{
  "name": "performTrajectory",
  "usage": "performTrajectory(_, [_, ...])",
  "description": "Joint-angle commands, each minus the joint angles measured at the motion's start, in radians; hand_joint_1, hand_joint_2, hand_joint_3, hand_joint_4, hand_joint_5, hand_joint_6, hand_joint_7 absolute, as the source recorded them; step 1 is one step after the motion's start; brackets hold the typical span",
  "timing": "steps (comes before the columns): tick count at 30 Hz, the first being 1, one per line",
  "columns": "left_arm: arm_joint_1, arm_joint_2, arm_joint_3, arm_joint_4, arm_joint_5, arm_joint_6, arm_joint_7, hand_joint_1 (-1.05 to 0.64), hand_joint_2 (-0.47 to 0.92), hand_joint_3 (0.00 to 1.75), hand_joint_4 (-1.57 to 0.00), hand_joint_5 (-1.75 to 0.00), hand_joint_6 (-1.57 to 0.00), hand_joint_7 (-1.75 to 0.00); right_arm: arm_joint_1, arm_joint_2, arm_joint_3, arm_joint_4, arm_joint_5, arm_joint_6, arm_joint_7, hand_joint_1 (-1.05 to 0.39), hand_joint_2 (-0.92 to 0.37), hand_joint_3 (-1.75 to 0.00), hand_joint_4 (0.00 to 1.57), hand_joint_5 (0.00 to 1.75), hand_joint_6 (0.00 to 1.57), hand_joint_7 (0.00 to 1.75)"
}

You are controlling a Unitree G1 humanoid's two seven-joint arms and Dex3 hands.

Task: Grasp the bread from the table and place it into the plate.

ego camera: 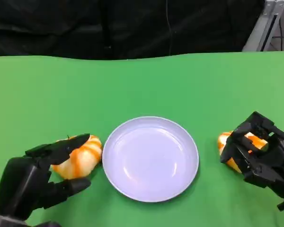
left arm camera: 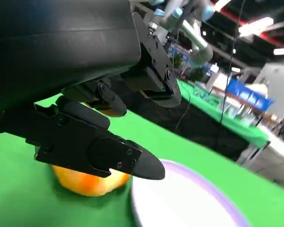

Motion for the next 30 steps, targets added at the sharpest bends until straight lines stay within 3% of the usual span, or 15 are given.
performTrajectory(1, [0.006,0.058,-0.04,-0.044,0.077,0.087,0.02,-0.75,0.92,0.04,-0.52,0.0,-0.55,0.0,0.009,-0.009,-0.002,-0.011,0.005,-0.008,-0.002,-0.02,-0.65,-0.97,0.46,1.74,0.5,1.35])
performTrajectory(11, [-0.028,0.104,-0.126,-0.064,0.097,0.248,-0.012,-0.79,0.92,0.03,-0.42,0.0,-0.49,0.0,0.015,-0.008,0.002,-0.024,0.003,0.001,-0.014,-0.01,-0.64,-0.98,0.47,1.71,0.52,1.33])
performTrajectory(30, [-0.186,0.13,-0.243,0.077,0.06,0.372,-0.06,-0.75,0.92,0.05,-0.44,-0.01,-0.46,0.0,0.025,-0.006,0.015,-0.039,0.001,-0.005,-0.022,-0.04,-0.63,-0.96,0.48,1.72,0.53,1.32])
